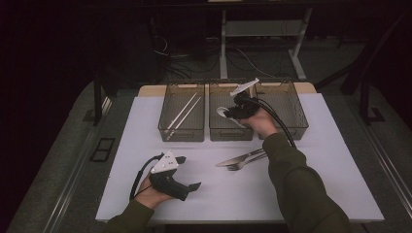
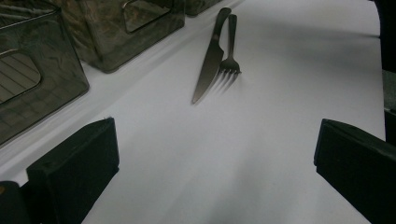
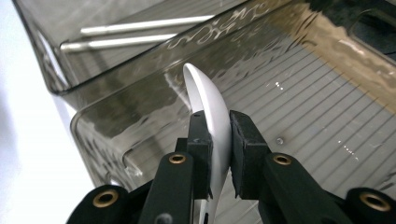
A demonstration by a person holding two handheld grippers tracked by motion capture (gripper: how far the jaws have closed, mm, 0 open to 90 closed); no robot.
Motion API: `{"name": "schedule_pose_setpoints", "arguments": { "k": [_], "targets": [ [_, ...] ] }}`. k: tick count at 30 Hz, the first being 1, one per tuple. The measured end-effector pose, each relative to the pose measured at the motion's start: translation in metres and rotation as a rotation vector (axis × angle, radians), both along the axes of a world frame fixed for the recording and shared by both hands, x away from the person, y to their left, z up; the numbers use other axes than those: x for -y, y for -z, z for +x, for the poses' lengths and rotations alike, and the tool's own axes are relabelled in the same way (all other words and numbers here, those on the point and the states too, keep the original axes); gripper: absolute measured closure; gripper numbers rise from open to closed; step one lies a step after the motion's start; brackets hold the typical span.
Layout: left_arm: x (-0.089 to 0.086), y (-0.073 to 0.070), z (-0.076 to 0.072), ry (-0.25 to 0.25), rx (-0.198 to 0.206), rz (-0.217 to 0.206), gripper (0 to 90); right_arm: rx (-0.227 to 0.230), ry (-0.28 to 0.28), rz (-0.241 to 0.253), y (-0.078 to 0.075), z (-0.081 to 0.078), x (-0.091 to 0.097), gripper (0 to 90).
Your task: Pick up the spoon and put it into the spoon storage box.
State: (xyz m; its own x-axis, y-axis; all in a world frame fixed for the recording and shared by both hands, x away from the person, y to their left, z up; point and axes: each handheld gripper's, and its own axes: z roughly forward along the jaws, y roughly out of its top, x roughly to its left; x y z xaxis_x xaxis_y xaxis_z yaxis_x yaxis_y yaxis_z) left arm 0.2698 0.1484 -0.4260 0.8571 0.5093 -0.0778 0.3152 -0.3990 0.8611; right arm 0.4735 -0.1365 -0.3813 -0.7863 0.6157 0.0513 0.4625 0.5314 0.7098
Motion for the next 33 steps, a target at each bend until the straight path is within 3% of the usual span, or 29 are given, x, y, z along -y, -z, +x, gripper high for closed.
{"name": "schedule_pose_setpoints", "arguments": {
  "k": [4, 9, 15, 18, 26, 33],
  "targets": [
    [0.0, 0.0, 0.0, 0.0, 0.0, -0.002, 0.0, -0.021, -0.013, -0.019, 0.002, -0.002, -0.002, 78.4],
    [0.0, 0.0, 0.0, 0.003, 0.003, 0.001, 0.0, -0.051, -0.031, -0.028, 0.002, -0.005, -0.002, 70.3],
    [0.0, 0.0, 0.0, 0.002, 0.002, 0.002, 0.0, -0.056, -0.037, 0.038, -0.005, -0.008, 0.005, 63.6],
    [0.0, 0.0, 0.0, 0.001, 0.001, 0.003, 0.0, -0.052, -0.038, 0.073, -0.01, -0.012, 0.009, 55.8],
    [0.0, 0.0, 0.0, -0.001, 0.0, 0.004, 0.0, -0.035, -0.037, 0.178, -0.029, -0.033, 0.029, 42.9],
    [-0.001, 0.0, 0.001, -0.005, -0.006, 0.004, 0.0, 0.003, -0.049, 0.207, -0.039, -0.058, 0.044, 39.7]
  ]
}}
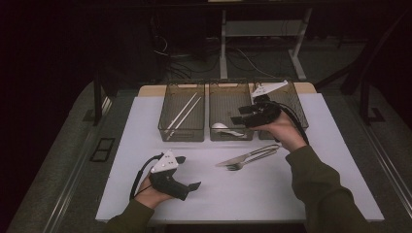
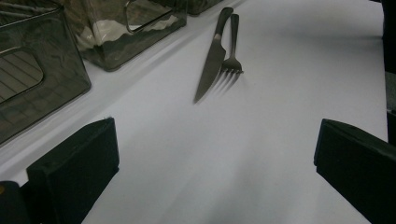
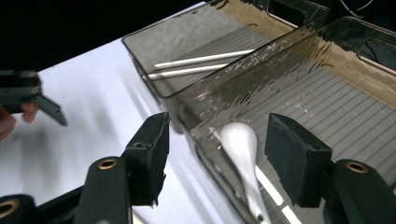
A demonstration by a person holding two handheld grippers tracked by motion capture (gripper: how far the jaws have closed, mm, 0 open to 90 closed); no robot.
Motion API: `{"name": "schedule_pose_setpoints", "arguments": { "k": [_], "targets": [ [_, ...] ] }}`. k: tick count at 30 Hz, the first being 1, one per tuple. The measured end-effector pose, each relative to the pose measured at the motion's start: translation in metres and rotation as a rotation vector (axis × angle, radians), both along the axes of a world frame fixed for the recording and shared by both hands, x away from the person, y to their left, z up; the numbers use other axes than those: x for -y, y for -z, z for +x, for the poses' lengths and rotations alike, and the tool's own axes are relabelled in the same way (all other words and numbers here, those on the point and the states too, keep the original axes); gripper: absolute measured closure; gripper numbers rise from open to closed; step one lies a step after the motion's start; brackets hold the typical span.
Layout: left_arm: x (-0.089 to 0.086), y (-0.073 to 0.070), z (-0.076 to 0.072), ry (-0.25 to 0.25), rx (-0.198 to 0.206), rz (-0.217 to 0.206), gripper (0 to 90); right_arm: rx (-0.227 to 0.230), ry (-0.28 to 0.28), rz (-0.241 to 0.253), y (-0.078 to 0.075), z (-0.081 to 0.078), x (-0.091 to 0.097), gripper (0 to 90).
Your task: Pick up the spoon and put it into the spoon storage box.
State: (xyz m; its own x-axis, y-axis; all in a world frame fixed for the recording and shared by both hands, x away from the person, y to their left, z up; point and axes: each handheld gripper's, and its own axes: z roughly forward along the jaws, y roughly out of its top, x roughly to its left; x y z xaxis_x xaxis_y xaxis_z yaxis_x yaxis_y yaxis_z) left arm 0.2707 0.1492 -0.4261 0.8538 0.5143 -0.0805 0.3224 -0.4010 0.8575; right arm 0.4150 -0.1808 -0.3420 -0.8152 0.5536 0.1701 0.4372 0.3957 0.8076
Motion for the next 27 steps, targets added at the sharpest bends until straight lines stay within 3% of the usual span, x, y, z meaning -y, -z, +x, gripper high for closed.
{"name": "schedule_pose_setpoints", "arguments": {
  "k": [6, 10, 27],
  "targets": [
    [-0.001, 0.0, 0.001, 0.001, 0.003, 0.008, 0.0, 0.045, 0.001, -0.007, 0.002, -0.024, 0.015, 38.2],
    [-0.002, 0.001, 0.001, -0.002, 0.0, 0.006, 0.0, 0.05, 0.009, 0.002, 0.009, -0.038, 0.028, 38.0],
    [-0.002, 0.0, -0.001, -0.008, -0.002, 0.007, 0.0, 0.028, 0.08, -0.004, 0.045, -0.081, 0.082, 37.7]
  ]
}}
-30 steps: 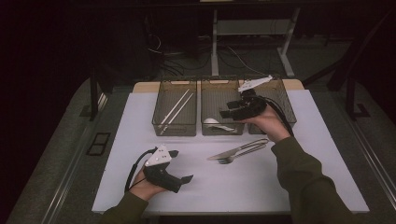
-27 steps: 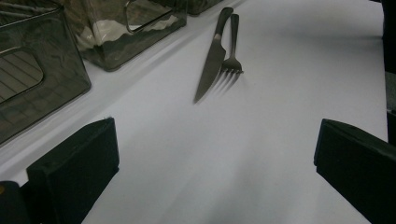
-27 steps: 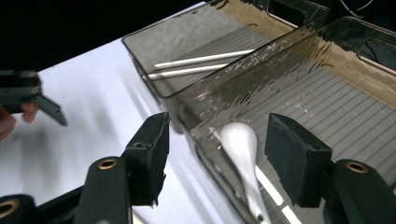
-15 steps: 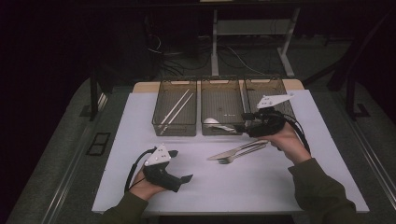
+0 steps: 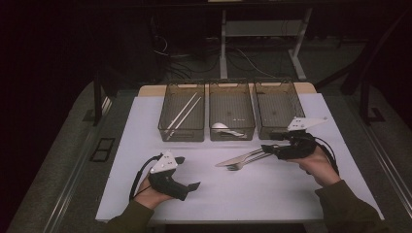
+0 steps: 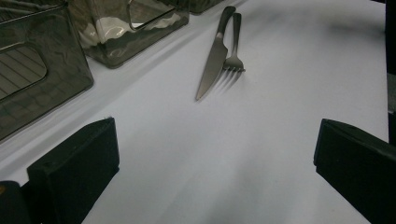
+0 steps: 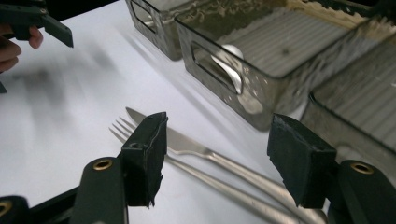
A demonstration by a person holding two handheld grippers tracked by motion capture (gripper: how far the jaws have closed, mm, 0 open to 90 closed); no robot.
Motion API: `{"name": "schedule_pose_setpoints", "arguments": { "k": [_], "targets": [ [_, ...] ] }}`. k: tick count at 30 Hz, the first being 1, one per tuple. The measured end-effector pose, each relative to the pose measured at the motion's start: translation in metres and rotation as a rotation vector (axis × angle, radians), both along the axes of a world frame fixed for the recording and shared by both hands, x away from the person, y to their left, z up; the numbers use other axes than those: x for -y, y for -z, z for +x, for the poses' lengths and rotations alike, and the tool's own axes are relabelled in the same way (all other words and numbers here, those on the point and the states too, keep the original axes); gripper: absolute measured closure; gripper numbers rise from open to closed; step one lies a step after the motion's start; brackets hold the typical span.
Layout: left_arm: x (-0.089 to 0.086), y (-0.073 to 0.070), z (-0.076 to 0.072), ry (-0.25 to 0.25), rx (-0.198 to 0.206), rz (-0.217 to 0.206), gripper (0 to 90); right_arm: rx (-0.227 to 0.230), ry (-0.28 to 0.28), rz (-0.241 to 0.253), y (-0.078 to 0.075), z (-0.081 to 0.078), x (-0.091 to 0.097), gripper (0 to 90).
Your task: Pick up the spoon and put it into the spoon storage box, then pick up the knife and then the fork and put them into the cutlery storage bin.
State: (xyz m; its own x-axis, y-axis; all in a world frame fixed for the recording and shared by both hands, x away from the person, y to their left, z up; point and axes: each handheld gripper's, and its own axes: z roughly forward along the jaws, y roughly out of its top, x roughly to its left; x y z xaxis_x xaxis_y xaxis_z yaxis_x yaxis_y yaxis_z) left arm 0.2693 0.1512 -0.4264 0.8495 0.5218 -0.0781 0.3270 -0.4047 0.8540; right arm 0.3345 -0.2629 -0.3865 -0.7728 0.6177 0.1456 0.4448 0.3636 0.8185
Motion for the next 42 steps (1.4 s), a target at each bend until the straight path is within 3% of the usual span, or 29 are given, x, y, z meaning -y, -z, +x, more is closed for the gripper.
{"name": "schedule_pose_setpoints", "arguments": {
  "k": [11, 20, 28, 42],
  "targets": [
    [-0.001, 0.0, 0.001, -0.003, 0.003, -0.001, 0.0, -0.037, 0.079, -0.026, 0.02, 0.002, 0.019, 45.2],
    [0.0, 0.0, 0.002, -0.003, 0.001, -0.001, 0.0, -0.054, 0.145, -0.065, 0.034, 0.015, 0.022, 72.3],
    [0.0, 0.0, 0.002, 0.001, 0.002, -0.002, 0.0, -0.079, 0.122, -0.134, 0.046, 0.023, 0.012, 89.4],
    [0.0, 0.001, 0.001, 0.001, 0.001, -0.001, 0.0, -0.089, 0.065, -0.172, 0.057, 0.027, -0.006, 89.7]
  ]
}}
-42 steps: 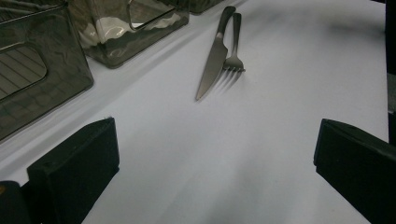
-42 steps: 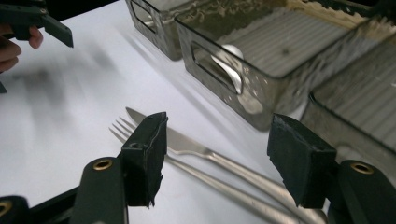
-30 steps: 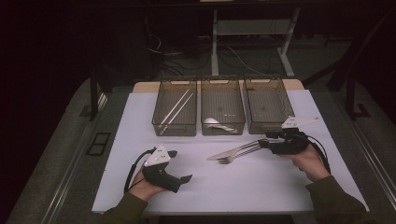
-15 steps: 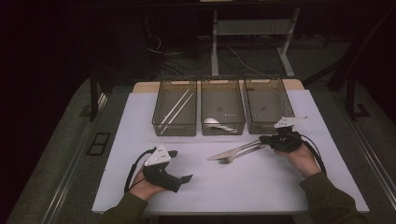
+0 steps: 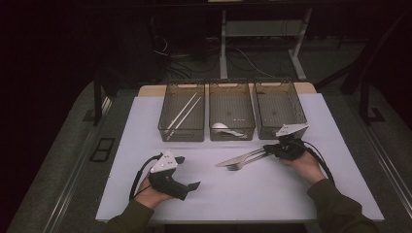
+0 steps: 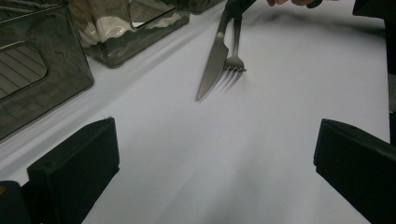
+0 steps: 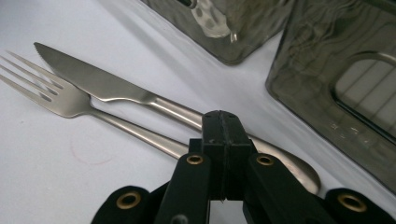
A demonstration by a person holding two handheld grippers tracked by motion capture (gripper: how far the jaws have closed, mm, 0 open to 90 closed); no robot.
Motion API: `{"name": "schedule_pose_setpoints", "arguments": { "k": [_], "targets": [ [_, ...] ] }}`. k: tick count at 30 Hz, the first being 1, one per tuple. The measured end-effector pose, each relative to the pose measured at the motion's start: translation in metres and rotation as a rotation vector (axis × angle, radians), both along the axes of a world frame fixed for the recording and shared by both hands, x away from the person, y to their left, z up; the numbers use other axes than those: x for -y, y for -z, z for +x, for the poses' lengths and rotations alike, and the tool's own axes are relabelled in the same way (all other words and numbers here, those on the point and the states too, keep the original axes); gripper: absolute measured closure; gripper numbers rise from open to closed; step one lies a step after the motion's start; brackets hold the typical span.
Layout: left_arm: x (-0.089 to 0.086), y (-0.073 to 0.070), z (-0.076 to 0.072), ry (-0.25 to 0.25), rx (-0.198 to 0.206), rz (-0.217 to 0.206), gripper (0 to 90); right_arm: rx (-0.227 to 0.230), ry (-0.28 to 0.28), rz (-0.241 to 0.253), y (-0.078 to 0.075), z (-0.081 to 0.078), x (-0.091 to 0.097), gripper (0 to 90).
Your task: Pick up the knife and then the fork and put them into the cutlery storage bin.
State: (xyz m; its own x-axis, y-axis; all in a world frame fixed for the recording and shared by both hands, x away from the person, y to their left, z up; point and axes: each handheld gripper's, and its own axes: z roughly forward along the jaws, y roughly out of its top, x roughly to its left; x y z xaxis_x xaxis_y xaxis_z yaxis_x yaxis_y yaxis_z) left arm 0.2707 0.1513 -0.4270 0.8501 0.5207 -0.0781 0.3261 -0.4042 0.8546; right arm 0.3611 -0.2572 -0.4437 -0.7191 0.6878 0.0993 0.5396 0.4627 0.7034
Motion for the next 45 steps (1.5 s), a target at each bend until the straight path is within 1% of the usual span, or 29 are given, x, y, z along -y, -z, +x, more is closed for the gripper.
{"name": "schedule_pose_setpoints", "arguments": {
  "k": [7, 11, 17, 22, 25, 27, 31, 38, 45],
  "targets": [
    [0.0, 0.0, 0.0, 0.003, 0.0, 0.007, 0.0, -0.005, -0.02, -0.02, 0.004, 0.0, -0.004, 89.7],
    [0.0, 0.0, 0.0, 0.003, 0.0, 0.008, 0.0, 0.014, -0.029, -0.029, 0.005, 0.0, -0.006, 89.7],
    [0.0, 0.0, 0.0, 0.005, 0.0, 0.008, 0.0, 0.015, -0.035, -0.038, 0.005, 0.0, -0.007, 89.8],
    [0.0, 0.0, 0.0, 0.005, 0.0, 0.008, 0.0, -0.011, -0.048, -0.049, 0.006, 0.001, -0.007, 89.8],
    [0.0, 0.0, 0.0, 0.005, 0.001, 0.008, 0.0, -0.013, -0.052, -0.056, 0.005, 0.0, -0.008, 89.8],
    [0.0, 0.0, 0.0, 0.005, 0.001, 0.008, 0.0, -0.017, -0.064, -0.058, 0.005, -0.001, -0.007, 89.8],
    [0.0, 0.0, 0.0, 0.006, 0.0, 0.009, 0.0, -0.045, -0.075, -0.063, 0.003, -0.004, -0.005, 89.8],
    [0.0, 0.0, 0.0, 0.008, -0.001, 0.01, 0.0, -0.07, -0.112, -0.079, 0.0, -0.012, -0.003, 89.8],
    [0.0, 0.0, -0.001, 0.008, -0.001, 0.009, 0.0, -0.102, -0.169, -0.092, -0.003, -0.022, -0.004, 89.8]
  ]
}}
